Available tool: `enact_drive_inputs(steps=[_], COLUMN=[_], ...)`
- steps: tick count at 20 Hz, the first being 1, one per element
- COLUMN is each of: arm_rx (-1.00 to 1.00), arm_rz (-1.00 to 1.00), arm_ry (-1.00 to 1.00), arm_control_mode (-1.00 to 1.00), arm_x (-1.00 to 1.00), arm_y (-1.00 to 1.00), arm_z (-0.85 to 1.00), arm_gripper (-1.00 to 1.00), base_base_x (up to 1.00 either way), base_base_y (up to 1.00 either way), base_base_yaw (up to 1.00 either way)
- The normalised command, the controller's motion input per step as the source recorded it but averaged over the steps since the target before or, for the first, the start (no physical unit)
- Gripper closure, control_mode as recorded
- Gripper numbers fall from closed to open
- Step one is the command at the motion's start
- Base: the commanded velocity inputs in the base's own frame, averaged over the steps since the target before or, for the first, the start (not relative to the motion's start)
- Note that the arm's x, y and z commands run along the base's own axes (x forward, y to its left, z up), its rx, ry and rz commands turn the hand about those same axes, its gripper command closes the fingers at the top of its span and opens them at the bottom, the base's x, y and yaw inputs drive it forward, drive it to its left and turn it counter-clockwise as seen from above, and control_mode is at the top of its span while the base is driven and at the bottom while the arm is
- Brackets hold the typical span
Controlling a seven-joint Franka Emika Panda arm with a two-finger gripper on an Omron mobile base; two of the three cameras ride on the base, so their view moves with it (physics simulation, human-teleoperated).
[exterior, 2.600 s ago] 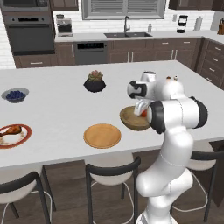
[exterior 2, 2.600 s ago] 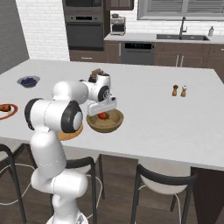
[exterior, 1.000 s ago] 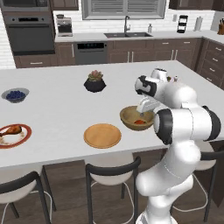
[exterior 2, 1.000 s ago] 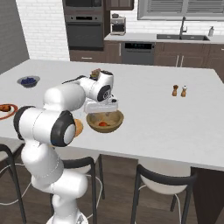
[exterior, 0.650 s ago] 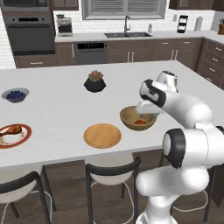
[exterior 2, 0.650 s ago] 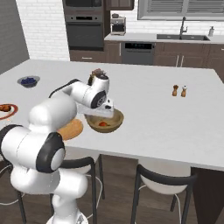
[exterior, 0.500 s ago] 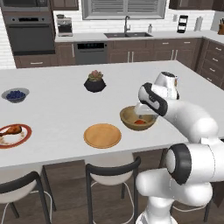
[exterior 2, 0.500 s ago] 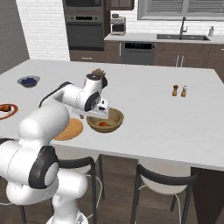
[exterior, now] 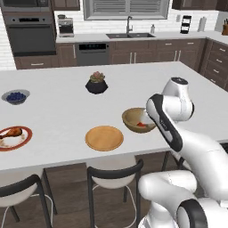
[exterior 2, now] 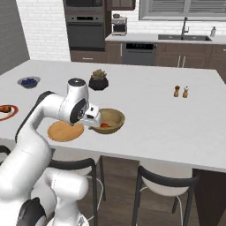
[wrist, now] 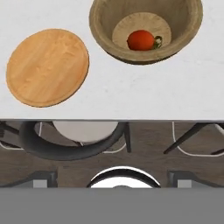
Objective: Pick the chicken drumstick and tomato from their plates and place them in the bowl. Then put the bowl in the fridge.
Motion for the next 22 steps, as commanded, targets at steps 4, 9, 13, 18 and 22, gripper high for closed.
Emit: enact_drive_inputs(steps=[4,9,13,18,22], arm_rx=[0.00,-0.02,0.00,0.00,0.00], arm_rz=[0.00,0.00,0.00,0.00,0.00], arm_ry=[-0.18,-0.13,0.00,0.00,0.00], arm_control_mode=[-1.00,1.00,1.00,1.00,1.00], arm_x=[-0.91,-0.68,0.00,0.00,0.00], arm_y=[0.05,0.18,0.00,0.00,0.00], arm_z=[0.12,0.22,0.00,0.00,0.00], arm_gripper=[-1.00,-1.00,-1.00,-1.00,-1.00], base_base_x=[0.00,-0.12,-0.52,-0.61,-0.22], base_base_y=[0.00,0.09,0.78,1.00,1.00], base_base_yaw=[0.00,0.00,0.00,0.00,0.00])
